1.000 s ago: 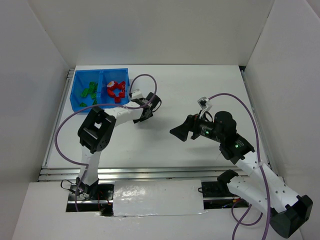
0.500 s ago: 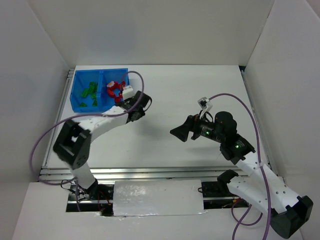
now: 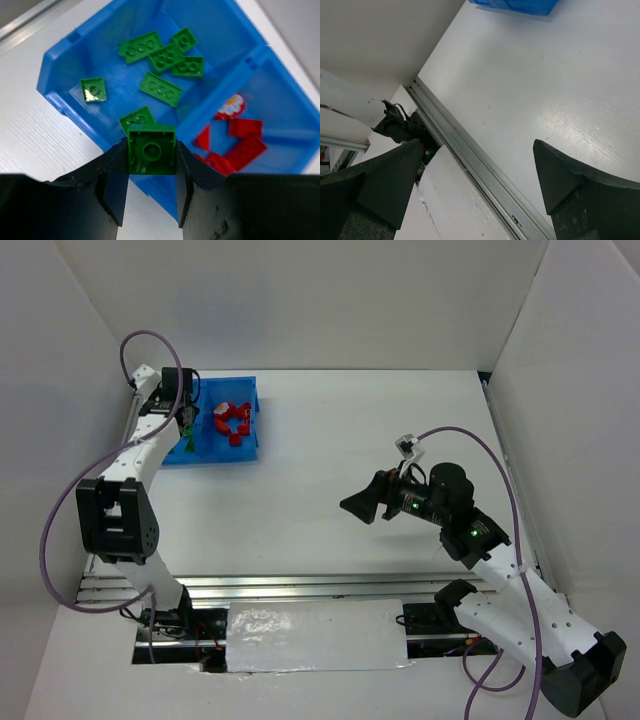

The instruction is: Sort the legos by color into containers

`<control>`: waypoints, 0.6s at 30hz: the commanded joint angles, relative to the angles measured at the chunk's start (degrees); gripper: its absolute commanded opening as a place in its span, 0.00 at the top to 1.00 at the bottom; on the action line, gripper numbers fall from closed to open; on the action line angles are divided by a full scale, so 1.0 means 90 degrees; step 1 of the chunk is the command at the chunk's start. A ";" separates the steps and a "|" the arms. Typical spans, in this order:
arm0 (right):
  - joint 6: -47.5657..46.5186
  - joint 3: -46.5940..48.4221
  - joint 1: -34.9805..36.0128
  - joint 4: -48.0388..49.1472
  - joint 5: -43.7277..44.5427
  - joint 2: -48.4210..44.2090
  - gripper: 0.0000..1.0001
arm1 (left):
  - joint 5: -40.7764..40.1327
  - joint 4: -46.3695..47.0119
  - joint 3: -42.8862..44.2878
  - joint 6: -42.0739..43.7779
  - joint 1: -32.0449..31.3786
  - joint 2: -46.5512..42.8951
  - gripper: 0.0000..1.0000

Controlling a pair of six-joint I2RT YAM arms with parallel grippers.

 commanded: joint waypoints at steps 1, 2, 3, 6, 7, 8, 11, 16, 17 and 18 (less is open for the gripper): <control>-0.0121 0.0164 -0.0028 0.0076 -0.0160 -0.0066 0.01 | 0.0153 -0.0071 0.0640 0.0328 0.0224 0.0442 0.81; -0.0092 0.0154 -0.0028 0.0124 -0.0189 -0.0037 0.00 | 0.0191 -0.0119 0.0853 0.0328 0.0399 0.0560 0.79; -0.0072 0.0125 -0.0028 0.0163 -0.0238 -0.0018 0.00 | 0.0211 -0.0188 0.0952 0.0318 0.0458 0.0667 0.77; -0.0014 0.0056 -0.0018 0.0310 -0.0452 0.0138 0.00 | 0.0211 -0.0256 0.1197 0.0328 0.0644 0.1019 0.60; -0.0004 0.0047 -0.0028 0.0359 -0.0492 0.0226 0.01 | 0.0231 -0.0266 0.1207 0.0309 0.0683 0.1117 0.40; 0.0016 0.0047 -0.0018 0.0378 -0.0560 0.0265 0.00 | 0.0279 -0.0208 0.1139 0.0299 0.0703 0.1127 0.27; -0.0013 0.0085 -0.0018 0.0418 -0.0697 0.0392 0.01 | 0.0436 -0.0130 0.1061 0.0192 0.0771 0.1059 0.01; -0.0130 0.0417 -0.0018 -0.0039 -0.0337 0.0471 0.00 | 0.0621 -0.0362 0.1128 0.0483 0.0742 0.0474 0.00; -0.0218 0.0505 -0.0018 -0.0196 -0.0142 0.0451 0.00 | 0.0689 -0.0557 0.1293 0.0629 0.0752 0.0367 0.00; -0.0257 0.0718 -0.0018 -0.0372 0.0391 0.0384 0.00 | 0.0806 -0.0666 0.1285 0.0747 0.0752 -0.0002 0.00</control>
